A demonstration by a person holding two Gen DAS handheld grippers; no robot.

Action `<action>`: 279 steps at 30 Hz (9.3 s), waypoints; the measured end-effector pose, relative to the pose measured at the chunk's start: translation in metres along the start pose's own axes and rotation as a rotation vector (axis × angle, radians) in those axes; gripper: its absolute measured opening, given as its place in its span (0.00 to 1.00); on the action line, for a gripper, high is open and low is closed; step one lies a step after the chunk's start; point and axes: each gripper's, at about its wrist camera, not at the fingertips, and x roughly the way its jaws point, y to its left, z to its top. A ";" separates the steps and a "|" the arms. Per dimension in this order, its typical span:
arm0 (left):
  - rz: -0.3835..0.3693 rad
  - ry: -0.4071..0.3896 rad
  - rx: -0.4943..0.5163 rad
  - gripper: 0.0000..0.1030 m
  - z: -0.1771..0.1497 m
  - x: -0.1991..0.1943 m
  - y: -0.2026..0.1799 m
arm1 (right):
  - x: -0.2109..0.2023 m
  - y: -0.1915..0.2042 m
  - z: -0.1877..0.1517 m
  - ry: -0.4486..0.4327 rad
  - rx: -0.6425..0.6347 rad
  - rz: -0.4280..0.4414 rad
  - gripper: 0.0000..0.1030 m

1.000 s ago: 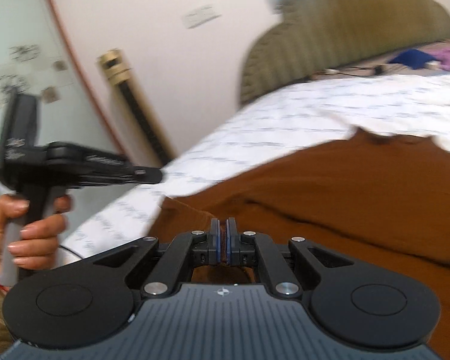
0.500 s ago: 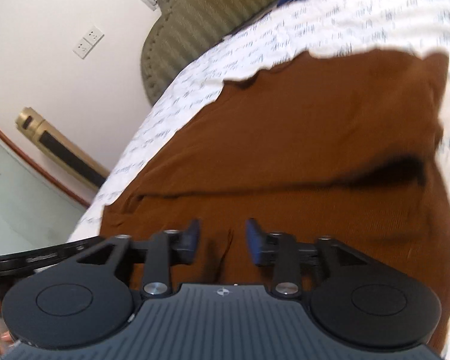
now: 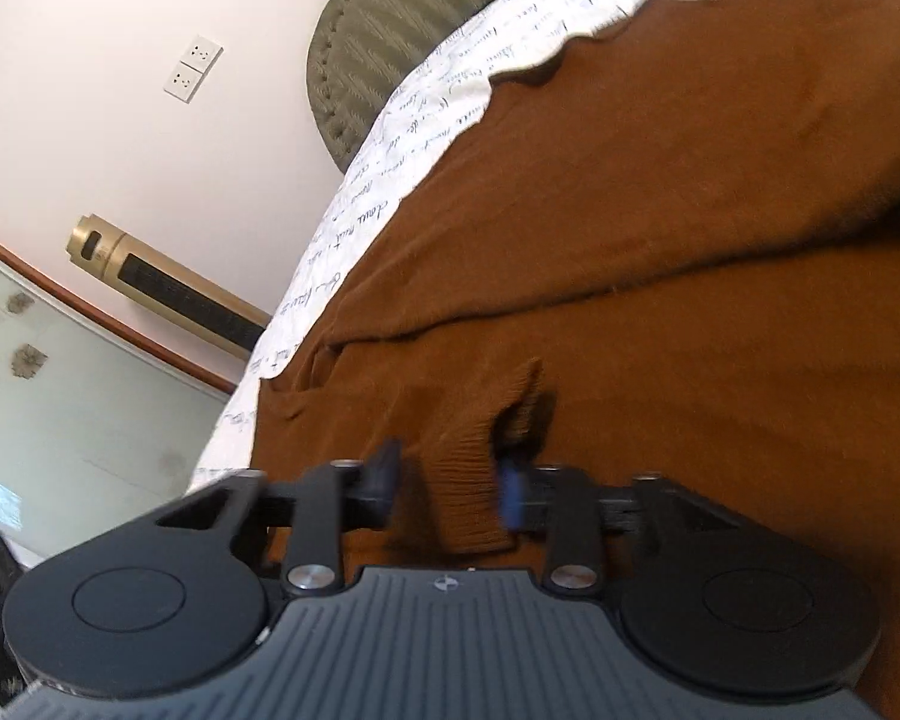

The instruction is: Fold small clothes

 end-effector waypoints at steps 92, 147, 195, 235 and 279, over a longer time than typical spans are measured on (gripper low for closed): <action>0.173 0.106 -0.243 0.87 0.044 0.059 0.026 | -0.078 -0.009 0.010 -0.249 -0.341 -0.558 0.81; 0.230 0.013 -0.278 0.98 -0.005 0.062 -0.008 | -0.044 0.008 -0.055 -0.233 -0.430 -0.639 1.00; 0.231 0.016 -0.273 0.99 -0.005 0.063 -0.008 | -0.045 0.012 -0.058 -0.224 -0.446 -0.664 1.00; 0.173 0.108 -0.268 0.99 -0.009 0.030 -0.012 | -0.094 0.030 -0.101 -0.138 -0.460 -0.596 1.00; 0.106 0.147 -0.231 0.99 -0.020 0.001 -0.018 | -0.147 0.024 -0.121 -0.123 -0.378 -0.479 0.99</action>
